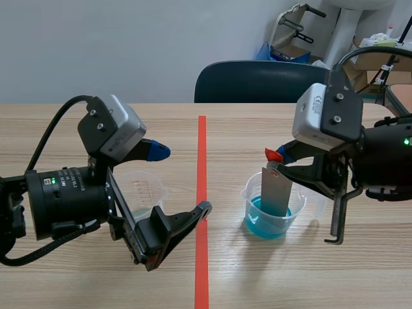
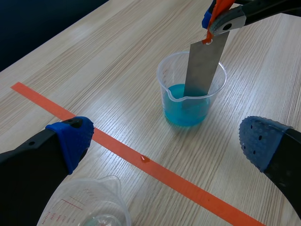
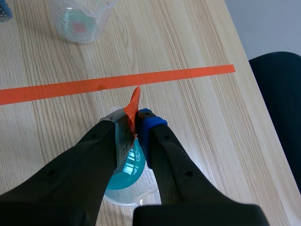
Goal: Do the redox reaction experiment
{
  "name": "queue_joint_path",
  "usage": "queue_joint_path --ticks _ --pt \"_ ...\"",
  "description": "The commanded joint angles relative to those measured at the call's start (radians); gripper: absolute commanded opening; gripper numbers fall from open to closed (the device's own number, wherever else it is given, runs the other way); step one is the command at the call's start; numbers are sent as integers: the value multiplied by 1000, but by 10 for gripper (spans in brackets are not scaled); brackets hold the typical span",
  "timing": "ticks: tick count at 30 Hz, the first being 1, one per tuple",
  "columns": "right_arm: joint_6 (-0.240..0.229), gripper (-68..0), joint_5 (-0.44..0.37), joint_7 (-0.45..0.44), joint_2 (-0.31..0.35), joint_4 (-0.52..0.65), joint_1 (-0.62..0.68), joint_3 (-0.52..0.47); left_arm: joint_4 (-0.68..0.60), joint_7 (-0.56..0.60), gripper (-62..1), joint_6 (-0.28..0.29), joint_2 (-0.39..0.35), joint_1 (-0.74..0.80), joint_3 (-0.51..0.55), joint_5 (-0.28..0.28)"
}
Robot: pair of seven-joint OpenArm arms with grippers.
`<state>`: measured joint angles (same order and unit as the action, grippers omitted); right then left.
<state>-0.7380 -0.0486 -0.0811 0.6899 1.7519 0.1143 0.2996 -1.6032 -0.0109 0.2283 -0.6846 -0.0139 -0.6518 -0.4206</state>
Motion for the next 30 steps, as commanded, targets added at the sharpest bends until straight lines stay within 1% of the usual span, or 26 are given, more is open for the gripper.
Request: queue_joint_path --ticks 1,20,30 --pt "-8 -669 1 8 8 6 -9 -5 -8 14 14 -2 3 0 7 -5" --pt "-8 -669 1 15 9 7 -9 -5 -8 17 14 -2 3 0 7 -5" --pt "-8 -669 0 0 47 11 -9 -5 -8 17 14 -2 3 0 7 -5"
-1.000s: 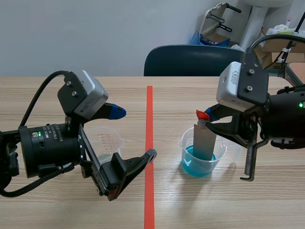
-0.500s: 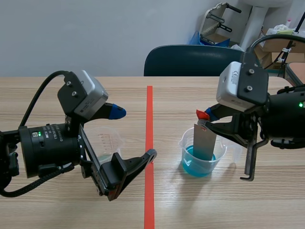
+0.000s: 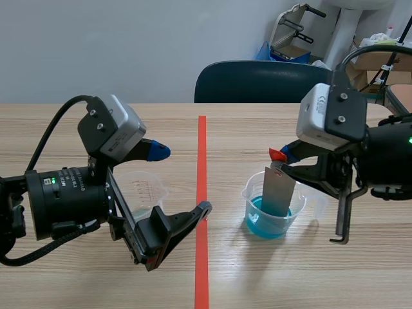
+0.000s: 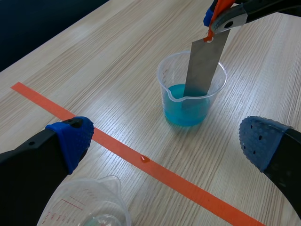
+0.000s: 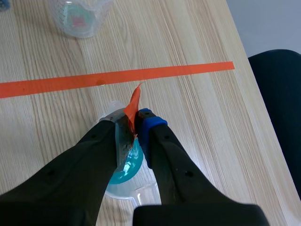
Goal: Do the redox reaction experiment
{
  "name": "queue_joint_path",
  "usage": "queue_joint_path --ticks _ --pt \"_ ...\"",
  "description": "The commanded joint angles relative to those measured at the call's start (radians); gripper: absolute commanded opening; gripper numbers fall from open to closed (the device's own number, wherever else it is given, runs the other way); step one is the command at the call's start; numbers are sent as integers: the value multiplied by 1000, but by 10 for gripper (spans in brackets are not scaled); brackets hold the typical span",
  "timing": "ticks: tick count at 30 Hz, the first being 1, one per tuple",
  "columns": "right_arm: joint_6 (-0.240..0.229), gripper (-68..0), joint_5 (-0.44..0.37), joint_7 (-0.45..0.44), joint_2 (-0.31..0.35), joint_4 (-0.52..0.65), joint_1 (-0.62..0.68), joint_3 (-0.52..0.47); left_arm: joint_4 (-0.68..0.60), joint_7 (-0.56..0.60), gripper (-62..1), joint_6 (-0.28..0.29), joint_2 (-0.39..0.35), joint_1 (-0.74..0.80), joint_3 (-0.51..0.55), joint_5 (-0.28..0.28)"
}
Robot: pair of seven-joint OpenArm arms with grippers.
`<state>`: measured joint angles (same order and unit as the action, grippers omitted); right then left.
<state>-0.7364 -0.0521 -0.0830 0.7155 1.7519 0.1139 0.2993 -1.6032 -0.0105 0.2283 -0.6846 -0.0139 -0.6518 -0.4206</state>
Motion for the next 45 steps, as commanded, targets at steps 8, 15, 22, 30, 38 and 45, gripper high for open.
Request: queue_joint_path --ticks 8,15,22,30,38,45 --pt "-9 -669 3 -5 30 60 -9 -6 -8 16 14 -2 3 0 7 -5" --pt "-9 -669 3 19 48 117 -9 -6 -8 15 14 -2 3 0 7 -5" --pt "-9 -669 -20 21 107 170 -11 -6 -8 13 14 -2 3 0 7 -5" --pt "-9 -669 -47 21 119 225 -11 -46 -8 13 14 -2 3 0 7 -4" --pt "-9 -669 -127 44 157 279 -11 -89 -8 13 14 -2 2 0 7 -2" --pt "-9 -669 -202 92 179 327 -11 -125 -8 13 14 -2 2 0 7 -2"
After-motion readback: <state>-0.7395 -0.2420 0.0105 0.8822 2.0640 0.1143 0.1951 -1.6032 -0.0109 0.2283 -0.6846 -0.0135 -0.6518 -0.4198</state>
